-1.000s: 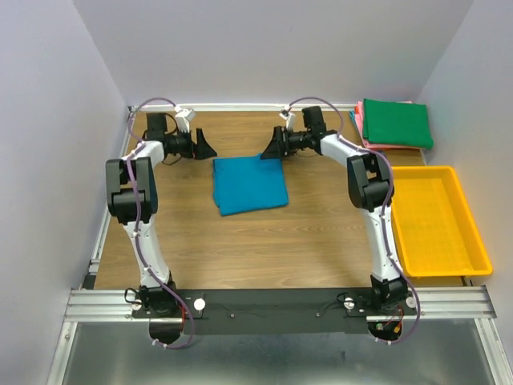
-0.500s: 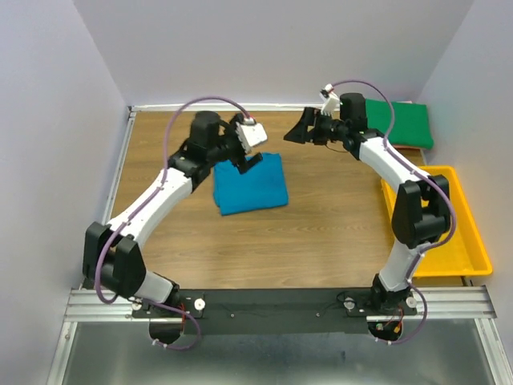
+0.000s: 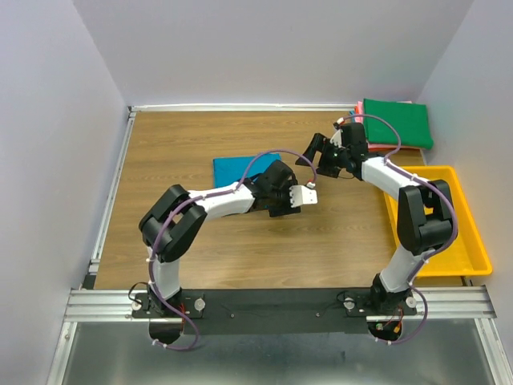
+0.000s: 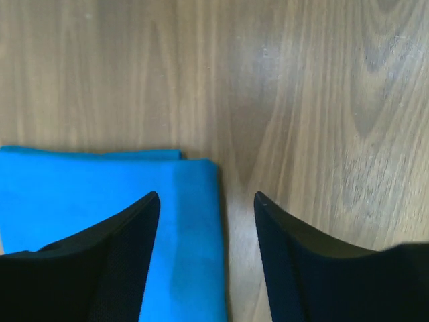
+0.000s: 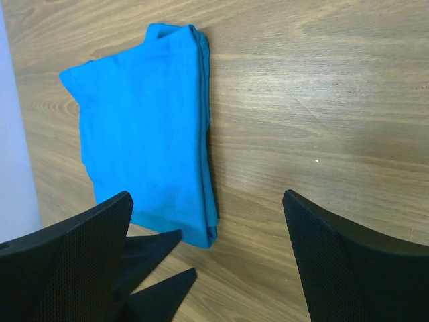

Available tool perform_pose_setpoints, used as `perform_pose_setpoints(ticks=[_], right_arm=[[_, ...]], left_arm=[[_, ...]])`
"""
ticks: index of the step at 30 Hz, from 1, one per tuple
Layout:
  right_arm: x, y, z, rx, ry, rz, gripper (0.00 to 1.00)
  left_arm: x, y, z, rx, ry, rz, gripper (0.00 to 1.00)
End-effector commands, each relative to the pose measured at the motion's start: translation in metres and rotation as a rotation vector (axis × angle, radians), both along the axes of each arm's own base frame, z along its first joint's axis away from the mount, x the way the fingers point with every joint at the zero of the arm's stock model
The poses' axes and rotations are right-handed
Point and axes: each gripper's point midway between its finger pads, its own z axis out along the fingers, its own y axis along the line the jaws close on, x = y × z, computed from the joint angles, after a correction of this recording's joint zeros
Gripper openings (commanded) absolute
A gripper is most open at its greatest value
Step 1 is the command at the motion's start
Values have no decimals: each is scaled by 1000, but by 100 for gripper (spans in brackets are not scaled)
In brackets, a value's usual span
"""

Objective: Fold and stack the t-shirts
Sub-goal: Put the neatly folded tshirt into the corner of the board with the right arm

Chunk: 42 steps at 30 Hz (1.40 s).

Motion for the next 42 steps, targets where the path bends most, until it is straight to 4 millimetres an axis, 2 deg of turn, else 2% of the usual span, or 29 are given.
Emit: perform_pose_setpoints(ticks=[1, 3, 5, 6, 7, 8, 9, 10, 11, 13, 14, 16, 17, 20, 25, 31, 34, 37, 40, 42], right_arm=[[4, -6, -1, 8, 5, -47, 100], [1, -5, -7, 17, 28, -47, 100], [-2, -4, -13, 24, 48, -46, 100], [-5, -2, -15, 42, 65, -42, 100], [-8, 0, -16, 56, 75, -35, 100], [-6, 3, -15, 79, 64, -30, 100], [-15, 9, -21, 114, 88, -1, 100], [-9, 15, -14, 162, 47, 7, 100], [-12, 19, -14, 196, 37, 20, 100], [-17, 27, -13, 303, 6, 17, 99], [-18, 30, -13, 336, -4, 17, 98], [-24, 35, -21, 400, 40, 0, 97], [-22, 38, -19, 419, 16, 10, 97], [-21, 45, -22, 444, -14, 17, 97], [-20, 61, -31, 496, 17, 13, 97], [-17, 76, -39, 518, 31, -21, 96], [-12, 79, -51, 513, 49, -56, 90], [0, 78, -59, 505, 45, -119, 77], [11, 77, -64, 495, 30, -158, 68], [15, 79, -66, 490, 21, -169, 65]], left_arm=[[10, -5, -7, 56, -58, 5, 60], [13, -5, -18, 76, -61, 9, 56], [16, -4, -27, 95, -63, 16, 47], [17, -4, -27, 99, -68, 15, 42], [17, -4, -29, 101, -66, 17, 31], [17, -5, -28, 99, -69, 14, 24], [18, -5, -25, 98, -76, 8, 18], [18, -5, -23, 95, -80, 5, 8], [19, -6, -19, 87, -85, 0, 5], [18, -7, 4, 39, -93, -20, 0], [19, -8, 6, 27, -87, -20, 0], [18, -13, 26, -32, -67, -33, 0], [21, -10, 34, -52, -64, -24, 0], [23, -11, 46, -98, -50, -25, 0], [25, -17, 59, -154, -24, -26, 0], [28, -19, 60, -162, -13, -22, 0], [28, -18, 62, -173, -5, -19, 0], [30, -19, 63, -183, 4, -13, 0], [33, -19, 62, -187, 13, -5, 0], [34, -21, 61, -190, 17, -3, 0]])
